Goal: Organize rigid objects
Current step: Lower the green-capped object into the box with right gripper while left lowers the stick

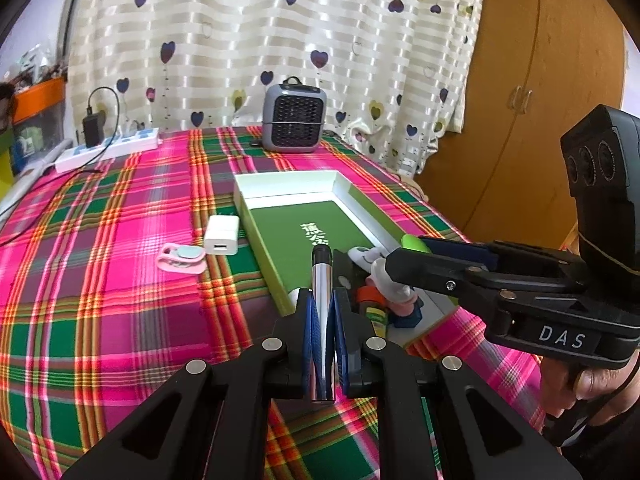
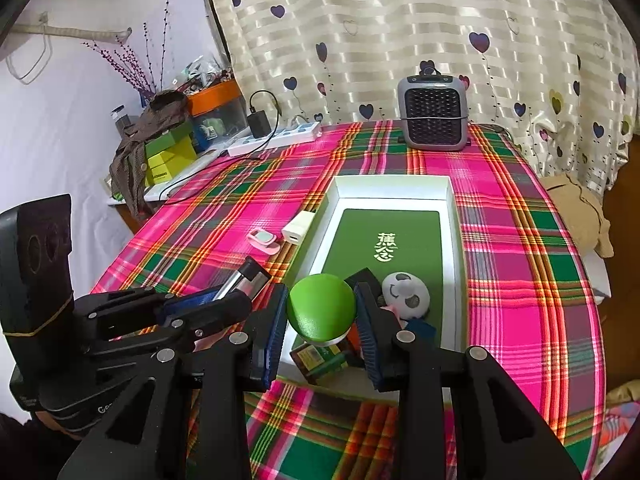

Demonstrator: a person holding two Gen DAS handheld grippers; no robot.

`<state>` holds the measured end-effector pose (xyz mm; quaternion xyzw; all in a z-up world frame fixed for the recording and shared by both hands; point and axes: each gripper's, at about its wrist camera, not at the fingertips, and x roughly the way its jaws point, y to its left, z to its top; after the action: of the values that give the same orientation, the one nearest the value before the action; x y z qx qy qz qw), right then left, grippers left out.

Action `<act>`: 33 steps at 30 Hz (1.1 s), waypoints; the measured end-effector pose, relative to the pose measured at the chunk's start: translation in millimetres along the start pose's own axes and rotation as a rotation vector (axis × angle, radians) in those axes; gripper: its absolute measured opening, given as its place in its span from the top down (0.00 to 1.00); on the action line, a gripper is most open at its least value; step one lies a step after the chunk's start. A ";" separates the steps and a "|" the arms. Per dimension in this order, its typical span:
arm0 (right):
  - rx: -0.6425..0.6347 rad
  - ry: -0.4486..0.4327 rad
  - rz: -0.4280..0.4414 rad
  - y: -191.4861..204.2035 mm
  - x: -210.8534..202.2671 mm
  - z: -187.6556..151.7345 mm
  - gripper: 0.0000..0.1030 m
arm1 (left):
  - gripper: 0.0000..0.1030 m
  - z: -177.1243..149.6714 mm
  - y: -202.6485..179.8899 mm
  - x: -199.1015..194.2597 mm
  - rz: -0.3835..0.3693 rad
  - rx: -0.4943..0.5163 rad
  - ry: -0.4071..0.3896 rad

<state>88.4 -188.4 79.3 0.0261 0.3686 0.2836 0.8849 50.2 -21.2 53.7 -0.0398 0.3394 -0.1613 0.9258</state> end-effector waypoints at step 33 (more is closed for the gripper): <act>-0.024 -0.003 -0.066 -27.1 13.6 -7.7 0.66 | 0.90 0.2 -18.2 57.2 -0.008 0.029 0.104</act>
<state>104.0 -205.2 58.1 0.0036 0.3644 0.2585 0.8946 86.4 -57.0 22.0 -0.0194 0.3845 -0.1715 0.9069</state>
